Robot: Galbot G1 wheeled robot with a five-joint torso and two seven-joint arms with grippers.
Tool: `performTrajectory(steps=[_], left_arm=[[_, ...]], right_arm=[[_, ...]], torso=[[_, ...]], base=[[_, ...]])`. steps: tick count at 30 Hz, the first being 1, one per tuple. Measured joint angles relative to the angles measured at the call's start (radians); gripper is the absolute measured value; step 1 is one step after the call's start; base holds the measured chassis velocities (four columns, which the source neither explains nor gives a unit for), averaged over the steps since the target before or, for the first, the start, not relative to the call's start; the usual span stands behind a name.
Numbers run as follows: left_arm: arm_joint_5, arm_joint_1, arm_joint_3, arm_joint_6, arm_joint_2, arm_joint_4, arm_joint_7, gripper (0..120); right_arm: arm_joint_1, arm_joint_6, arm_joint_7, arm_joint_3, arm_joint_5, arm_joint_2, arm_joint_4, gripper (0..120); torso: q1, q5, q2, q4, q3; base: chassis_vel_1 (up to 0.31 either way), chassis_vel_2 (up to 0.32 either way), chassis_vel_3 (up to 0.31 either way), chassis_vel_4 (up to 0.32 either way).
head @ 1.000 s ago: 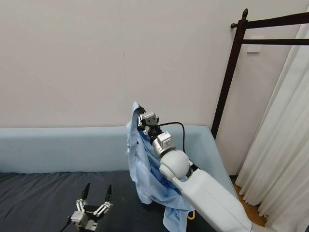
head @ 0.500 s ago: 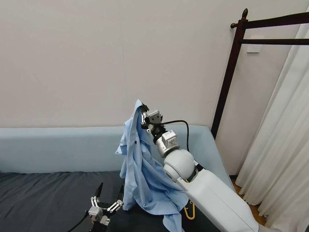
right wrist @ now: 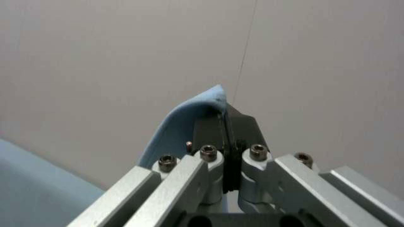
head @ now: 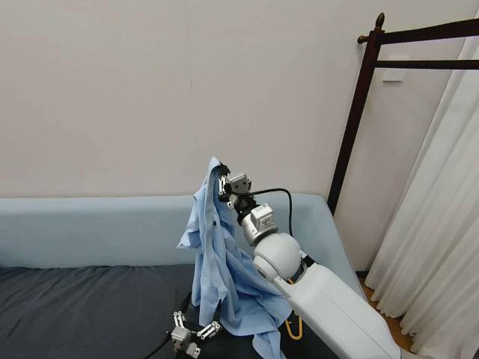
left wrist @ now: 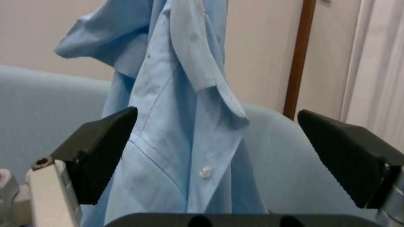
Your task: Pick up the clothes from the sofa and hang them on the clothes hanger.
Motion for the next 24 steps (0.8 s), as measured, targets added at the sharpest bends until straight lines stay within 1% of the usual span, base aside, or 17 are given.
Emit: performTrajectory(steps=[2,3,4,7,8,11,12,13,14,15,16,17,18,21,22,23,24], left_arm=[[0.026,-0.008,0.010,-0.011,-0.016,0.026,0.017,100],[0.051,-0.019,0.019,-0.019,-0.032,0.049,-0.002,100],[0.051,-0.019,0.019,-0.019,-0.032,0.049,-0.002,100],[0.111,-0.045,0.043,-0.022,-0.073,0.093,-0.119,95],[0.111,-0.045,0.043,-0.022,-0.073,0.093,-0.119,95],[0.151,-0.063,0.058,-0.022,-0.077,0.126,-0.161,82],[0.151,-0.063,0.058,-0.022,-0.077,0.126,-0.161,82],[0.161,-0.070,0.061,-0.026,-0.077,0.138,-0.167,79],[0.168,-0.077,0.062,-0.030,-0.077,0.147,-0.172,72],[0.174,-0.082,0.063,-0.033,-0.077,0.154,-0.177,70],[0.182,-0.089,0.066,-0.037,-0.077,0.161,-0.191,64],[0.182,-0.089,0.066,-0.037,-0.077,0.161,-0.191,64],[0.186,-0.092,0.067,-0.037,-0.077,0.162,-0.201,61],[0.179,-0.090,0.071,-0.024,-0.077,0.135,-0.194,45],[0.174,-0.090,0.072,-0.018,-0.077,0.128,-0.184,42],[0.174,-0.090,0.072,-0.018,-0.077,0.128,-0.184,42],[0.170,-0.092,0.071,-0.014,-0.080,0.123,-0.176,36]], right_arm=[[-0.004,0.003,-0.002,0.004,-0.001,0.002,-0.002,0],[-0.008,0.004,-0.002,0.007,-0.001,0.003,-0.001,0],[-0.008,0.004,-0.002,0.007,-0.001,0.003,-0.001,0],[-0.021,0.001,-0.002,0.013,0.001,0.001,0.009,0],[-0.021,0.001,-0.002,0.013,0.001,0.001,0.009,0],[-0.031,0.000,-0.003,0.015,0.001,-0.003,0.013,0],[-0.031,0.000,-0.003,0.015,0.001,-0.003,0.013,0],[-0.034,0.000,-0.004,0.015,0.001,-0.003,0.013,0],[-0.037,-0.001,-0.005,0.015,0.001,-0.004,0.015,0],[-0.039,-0.001,-0.005,0.016,0.001,-0.005,0.017,0],[-0.042,-0.002,-0.006,0.016,0.001,-0.007,0.017,0],[-0.042,-0.002,-0.006,0.016,0.001,-0.007,0.017,0],[-0.043,-0.002,-0.006,0.016,0.001,-0.007,0.017,0],[-0.047,-0.002,-0.006,0.015,0.000,-0.005,0.018,0],[-0.047,-0.002,-0.006,0.013,0.000,-0.003,0.017,0],[-0.047,-0.002,-0.006,0.013,0.000,-0.003,0.017,0],[-0.047,-0.002,-0.006,0.012,0.000,-0.002,0.016,0]], torso=[[0.000,0.0000,0.000,0.0000,0.000],[0.000,0.0000,0.000,0.0000,0.000],[0.000,0.0000,0.000,0.0000,0.000],[0.000,0.0000,0.000,0.0000,0.000],[0.000,0.0000,0.000,0.0000,0.000],[0.000,-0.0001,0.000,0.0000,0.000],[0.000,-0.0001,0.000,0.0000,0.000],[0.000,-0.0001,0.000,0.0000,0.000],[0.000,0.0000,0.000,0.0000,0.000],[0.000,0.0000,0.000,0.0000,0.000],[0.000,0.0000,0.000,0.0000,0.000],[0.000,0.0000,0.000,0.0000,0.000],[0.000,0.0000,0.000,0.0000,0.000],[0.000,0.0000,0.000,0.0000,0.000],[0.000,-0.0001,0.000,0.0000,0.000],[0.000,-0.0001,0.000,0.0000,0.000],[0.000,0.0000,0.000,0.0000,0.000]], base=[[0.000,0.000,0.000,0.000],[0.000,0.000,0.000,0.000],[0.000,0.000,0.000,0.000],[0.000,0.000,0.000,0.000],[0.000,0.000,0.000,0.000],[0.000,0.000,0.000,0.000],[0.000,0.000,0.000,0.000],[0.000,0.000,0.000,0.000],[0.000,0.000,0.000,0.000],[0.000,0.000,0.000,0.000],[0.000,0.000,0.000,0.000],[0.000,0.000,0.000,0.000],[0.000,0.000,0.000,0.000],[0.000,0.000,0.000,0.000],[0.000,0.000,0.000,0.000],[0.000,0.000,0.000,0.000],[0.000,0.000,0.000,0.000]])
